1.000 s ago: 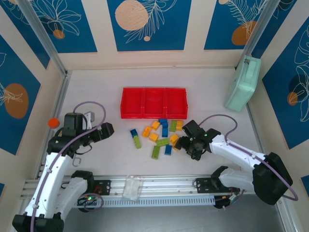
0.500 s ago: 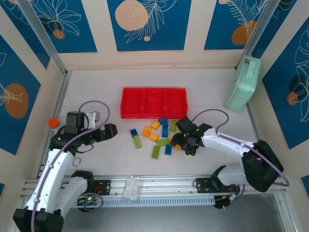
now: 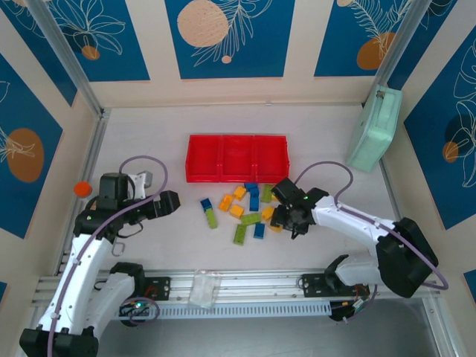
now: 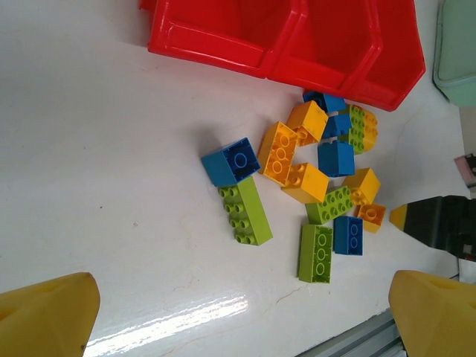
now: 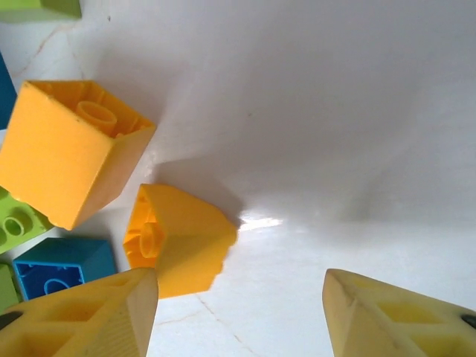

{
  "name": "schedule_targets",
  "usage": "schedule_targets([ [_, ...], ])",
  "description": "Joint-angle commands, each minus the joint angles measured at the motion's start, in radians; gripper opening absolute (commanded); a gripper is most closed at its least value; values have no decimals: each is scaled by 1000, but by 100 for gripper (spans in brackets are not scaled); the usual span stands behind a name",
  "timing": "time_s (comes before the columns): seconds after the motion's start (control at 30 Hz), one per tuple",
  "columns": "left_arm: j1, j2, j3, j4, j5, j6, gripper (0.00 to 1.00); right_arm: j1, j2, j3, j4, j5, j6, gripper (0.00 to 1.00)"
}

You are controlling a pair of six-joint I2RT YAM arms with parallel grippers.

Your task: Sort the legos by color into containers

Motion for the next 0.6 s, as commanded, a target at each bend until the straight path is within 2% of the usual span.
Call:
schedule_targets([
  [0.0,-8,-10,-3,4,-3,13,99,-32,-71,-8,-38,-5,-62,64],
  [0.13,-8,-22,-5,3,-3,14,99,-36,-128,-26,68,-130,-217,76],
  [0.2,-8,-31,-4,3,-3,15,99,-34,-132,-1,57,-169,-301,82],
  [0.37,-7,-48,-4,1,-11,13,99,-20,-99,130,-120,-170,-456,89],
  [0.43,-8,-52,-3,-1,-17,11,99,-7,-67,223,-216,-213,-506,90],
  [0.5,-8,-57,-4,-2,-23,9,99,26,-58,307,-263,-235,-547,90],
  [0.57,-8,-58,-5,-2,-26,10,99,89,-67,384,-289,-205,-657,90],
])
